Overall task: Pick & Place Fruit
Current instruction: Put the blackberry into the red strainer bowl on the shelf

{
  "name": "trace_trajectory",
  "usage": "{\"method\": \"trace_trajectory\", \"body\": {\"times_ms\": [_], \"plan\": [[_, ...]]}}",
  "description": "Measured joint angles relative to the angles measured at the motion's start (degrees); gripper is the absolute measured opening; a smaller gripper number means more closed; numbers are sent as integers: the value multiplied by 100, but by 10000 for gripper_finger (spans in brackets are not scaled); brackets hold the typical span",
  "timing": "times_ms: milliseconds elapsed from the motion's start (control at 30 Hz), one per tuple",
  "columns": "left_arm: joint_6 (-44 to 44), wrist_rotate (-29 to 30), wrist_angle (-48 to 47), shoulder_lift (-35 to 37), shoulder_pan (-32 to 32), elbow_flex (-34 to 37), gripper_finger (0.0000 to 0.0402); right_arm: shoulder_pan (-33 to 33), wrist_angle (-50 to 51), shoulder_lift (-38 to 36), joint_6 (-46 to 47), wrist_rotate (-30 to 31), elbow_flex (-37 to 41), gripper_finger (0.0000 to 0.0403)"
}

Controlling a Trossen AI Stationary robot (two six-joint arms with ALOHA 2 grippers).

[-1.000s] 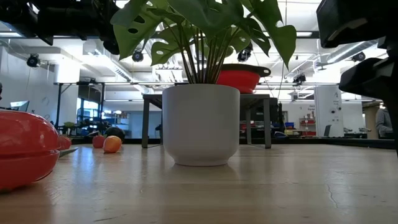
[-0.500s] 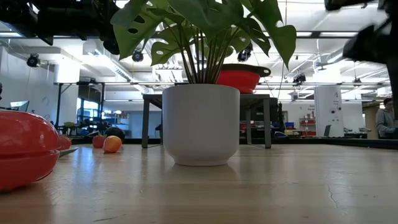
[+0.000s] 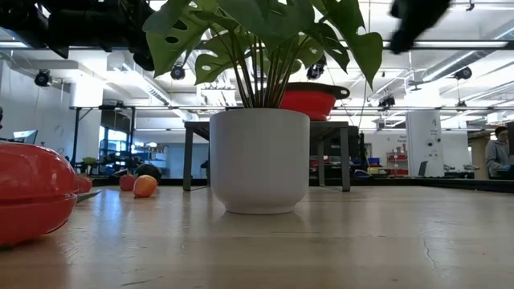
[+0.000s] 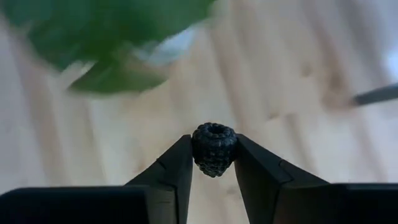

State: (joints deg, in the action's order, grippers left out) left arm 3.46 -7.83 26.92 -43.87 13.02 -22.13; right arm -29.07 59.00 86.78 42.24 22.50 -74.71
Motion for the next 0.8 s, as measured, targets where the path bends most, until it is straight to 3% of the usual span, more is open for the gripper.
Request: {"method": "trace_trajectory", "body": {"times_ms": [467, 800], "plan": [[-2, 0, 0, 1, 0, 0, 167, 2391, -253, -943, -2186, -234, -1, 98], [-2, 0, 2, -1, 0, 0, 167, 3583, -601, -881, -2963, -503, -377, 112]]}}
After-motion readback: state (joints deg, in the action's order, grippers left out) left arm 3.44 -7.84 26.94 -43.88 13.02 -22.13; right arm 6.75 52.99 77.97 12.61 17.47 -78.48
